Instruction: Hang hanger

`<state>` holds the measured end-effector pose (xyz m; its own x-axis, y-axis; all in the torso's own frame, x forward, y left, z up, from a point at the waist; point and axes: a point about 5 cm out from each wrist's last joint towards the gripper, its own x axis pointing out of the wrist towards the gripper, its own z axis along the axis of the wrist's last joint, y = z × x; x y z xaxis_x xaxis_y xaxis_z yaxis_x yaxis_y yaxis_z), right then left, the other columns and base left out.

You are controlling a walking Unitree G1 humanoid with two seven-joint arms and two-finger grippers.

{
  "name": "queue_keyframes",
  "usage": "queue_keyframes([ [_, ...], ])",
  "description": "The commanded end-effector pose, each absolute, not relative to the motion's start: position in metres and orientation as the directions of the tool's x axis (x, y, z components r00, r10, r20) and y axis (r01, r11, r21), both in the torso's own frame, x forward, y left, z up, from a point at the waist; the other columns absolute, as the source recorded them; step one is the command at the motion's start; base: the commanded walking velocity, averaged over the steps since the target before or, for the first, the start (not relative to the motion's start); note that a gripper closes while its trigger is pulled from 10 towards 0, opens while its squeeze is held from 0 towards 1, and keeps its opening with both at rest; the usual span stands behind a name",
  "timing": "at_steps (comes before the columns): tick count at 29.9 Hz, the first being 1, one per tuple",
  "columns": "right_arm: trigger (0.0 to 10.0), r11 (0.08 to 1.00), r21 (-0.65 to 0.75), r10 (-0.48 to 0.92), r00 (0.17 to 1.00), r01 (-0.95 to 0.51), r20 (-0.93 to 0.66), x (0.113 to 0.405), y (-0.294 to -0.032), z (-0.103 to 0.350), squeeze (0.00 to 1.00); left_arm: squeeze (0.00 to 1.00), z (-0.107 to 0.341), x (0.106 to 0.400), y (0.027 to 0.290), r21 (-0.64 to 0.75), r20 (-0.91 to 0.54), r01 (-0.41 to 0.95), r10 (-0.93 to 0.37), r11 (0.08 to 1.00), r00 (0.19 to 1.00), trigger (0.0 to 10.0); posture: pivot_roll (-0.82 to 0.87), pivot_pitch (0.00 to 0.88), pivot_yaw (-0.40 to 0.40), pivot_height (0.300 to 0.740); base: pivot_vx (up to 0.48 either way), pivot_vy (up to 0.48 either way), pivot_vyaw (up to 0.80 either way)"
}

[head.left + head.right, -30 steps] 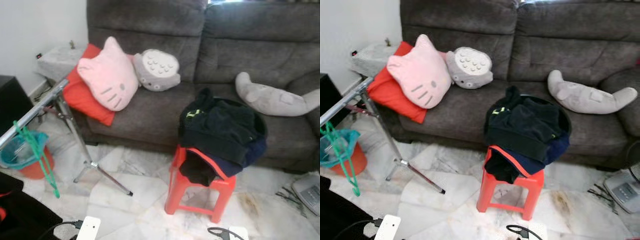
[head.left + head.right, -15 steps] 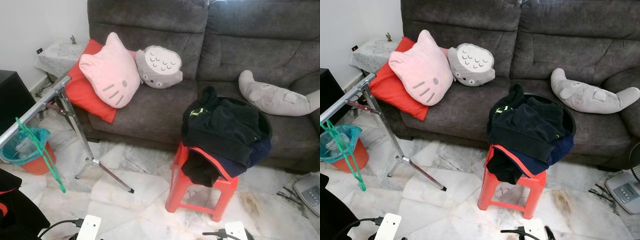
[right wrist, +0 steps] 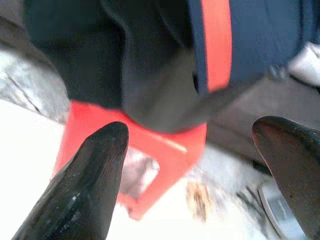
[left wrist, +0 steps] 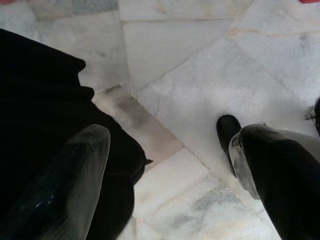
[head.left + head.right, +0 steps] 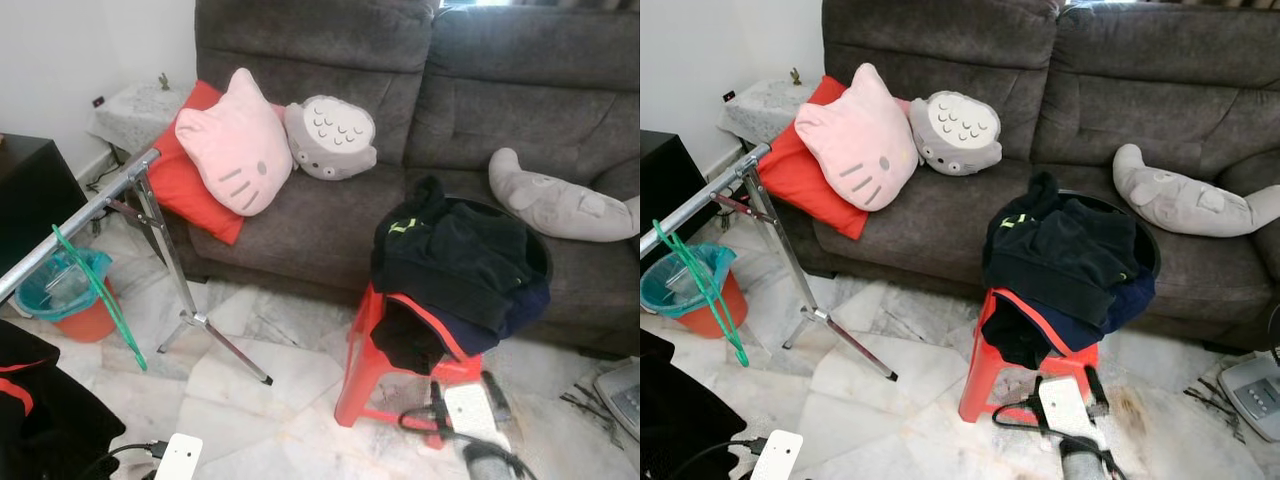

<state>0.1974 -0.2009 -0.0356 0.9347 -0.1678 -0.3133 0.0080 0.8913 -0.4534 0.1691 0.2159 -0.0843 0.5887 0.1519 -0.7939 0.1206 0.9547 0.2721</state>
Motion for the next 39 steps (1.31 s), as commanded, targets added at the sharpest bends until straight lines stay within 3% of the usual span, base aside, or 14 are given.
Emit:
queue_keyframes([
  [1, 10.0, 0.883, -0.469, -0.171, 0.941, 0.015, -0.292, 0.201, -0.202, -0.031, 0.0, 0.0, -0.085, 0.167, 0.217, 0.277, -0.797, 0.127, 0.154, 0.953, 0.584, 10.0, 0.01, 0.0, -0.026, 0.74, 0.0, 0.0, 0.0],
  [10, 10.0, 0.846, -0.532, -0.197, 0.944, 0.027, -0.266, 0.201, -0.199, -0.025, 0.0, 0.0, -0.085, 0.167, 0.22, 0.287, -0.798, 0.134, 0.159, 0.949, 0.581, 10.0, 0.01, 0.0, -0.021, 0.74, 0.0, 0.0, 0.0],
  [25, 10.0, 0.662, -0.749, -0.188, 0.973, 0.023, -0.136, 0.205, -0.199, -0.009, 0.0, 0.0, -0.083, 0.171, 0.218, 0.285, -0.79, 0.13, 0.156, 0.95, 0.592, 10.0, 0.01, 0.0, -0.023, 0.74, 0.0, 0.0, 0.0],
  [29, 10.0, 0.625, -0.774, -0.168, 0.986, 0.102, -0.006, 0.181, -0.208, 0.063, 0.0, 0.0, -0.083, 0.171, 0.218, 0.285, -0.79, 0.127, 0.157, 0.95, 0.593, 10.0, -0.02, 0.0, -0.017, 0.74, 0.0, 0.0, 0.0],
  [39, 10.0, 0.569, -0.813, -0.248, 0.968, 0.124, -0.026, 0.19, -0.214, 0.066, 0.0, 0.0, -0.084, 0.169, 0.219, 0.282, -0.795, 0.12, 0.162, 0.952, 0.585, 10.0, -0.02, 0.0, -0.015, 0.74, 0.0, 0.0, 0.0],
])
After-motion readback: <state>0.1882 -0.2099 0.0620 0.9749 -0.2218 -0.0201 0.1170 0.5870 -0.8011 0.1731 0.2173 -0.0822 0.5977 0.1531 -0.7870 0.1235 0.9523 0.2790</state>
